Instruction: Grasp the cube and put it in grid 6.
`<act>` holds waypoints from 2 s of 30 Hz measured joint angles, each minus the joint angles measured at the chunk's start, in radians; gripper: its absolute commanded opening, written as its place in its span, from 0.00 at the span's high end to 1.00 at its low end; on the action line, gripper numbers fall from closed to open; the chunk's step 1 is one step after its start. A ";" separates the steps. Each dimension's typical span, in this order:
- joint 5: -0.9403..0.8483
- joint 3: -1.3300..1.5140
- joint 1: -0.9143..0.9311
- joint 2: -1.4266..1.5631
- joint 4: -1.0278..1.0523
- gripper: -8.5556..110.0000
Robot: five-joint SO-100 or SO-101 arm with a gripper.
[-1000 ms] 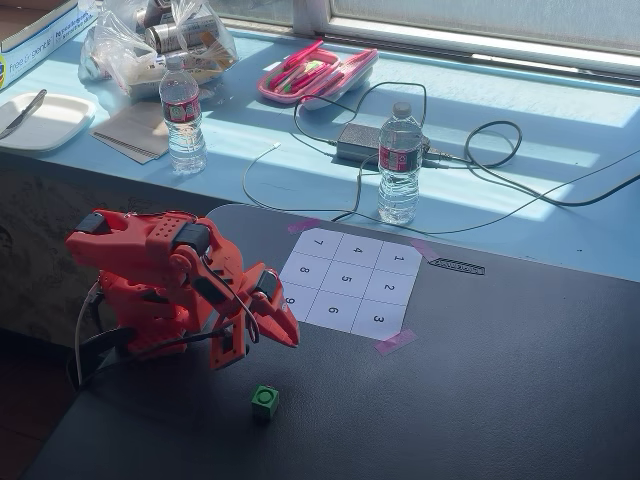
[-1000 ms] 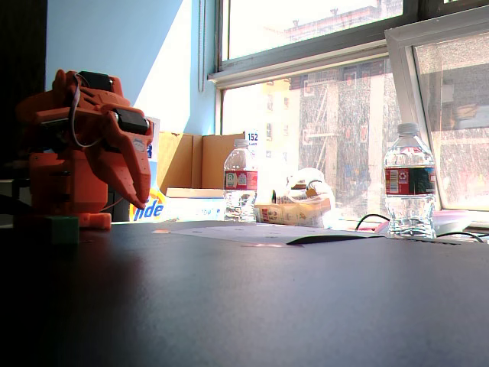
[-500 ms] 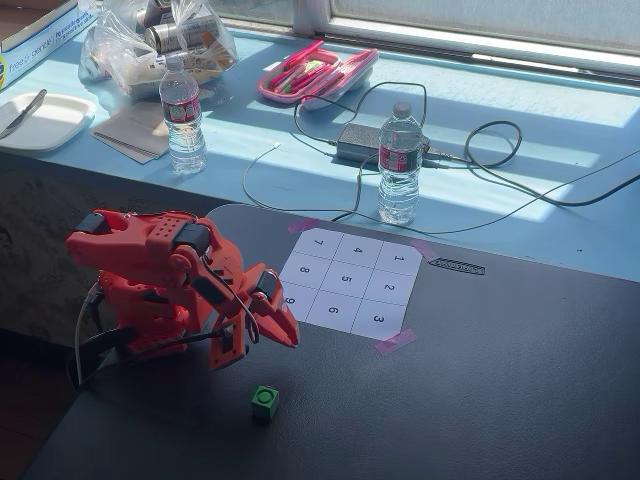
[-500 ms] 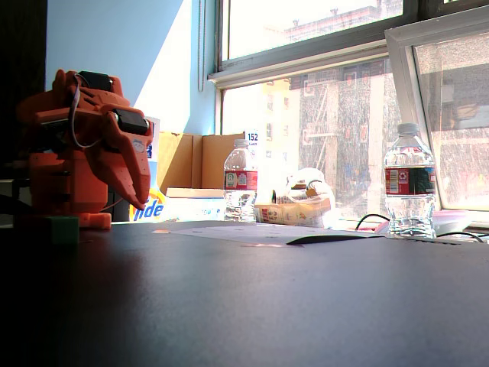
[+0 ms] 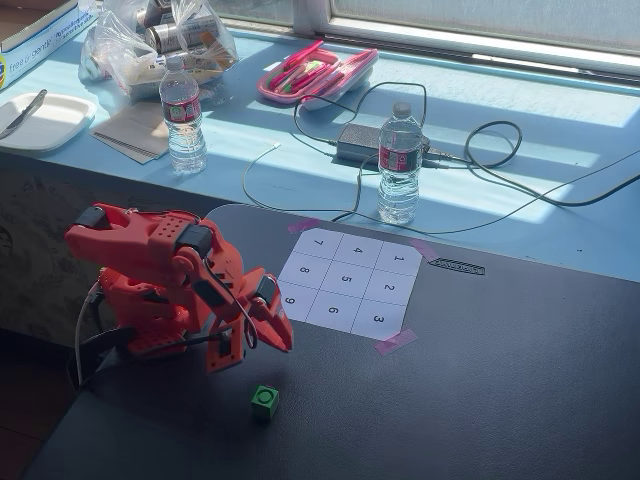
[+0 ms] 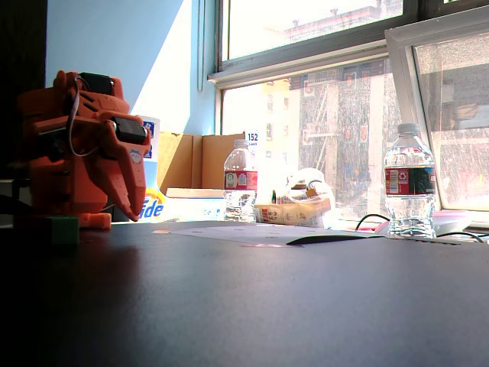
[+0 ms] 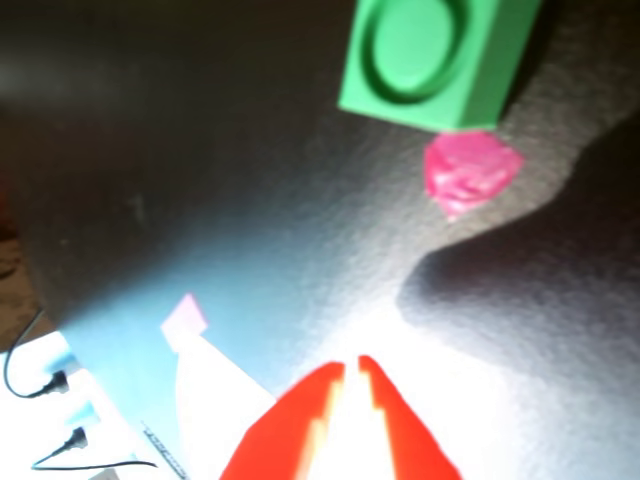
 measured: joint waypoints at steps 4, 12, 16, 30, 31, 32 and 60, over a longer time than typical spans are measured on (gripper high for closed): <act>0.000 -0.061 0.002 -0.095 0.043 0.85; 0.000 -0.250 0.008 -0.258 0.163 0.84; 0.000 -0.364 0.037 -0.379 0.207 0.82; -0.028 -0.637 0.235 -0.790 0.210 0.72; -0.031 -0.649 0.247 -0.815 0.204 0.72; -0.035 -0.658 0.258 -0.836 0.199 0.71; -0.081 -0.897 0.394 -1.189 0.322 0.65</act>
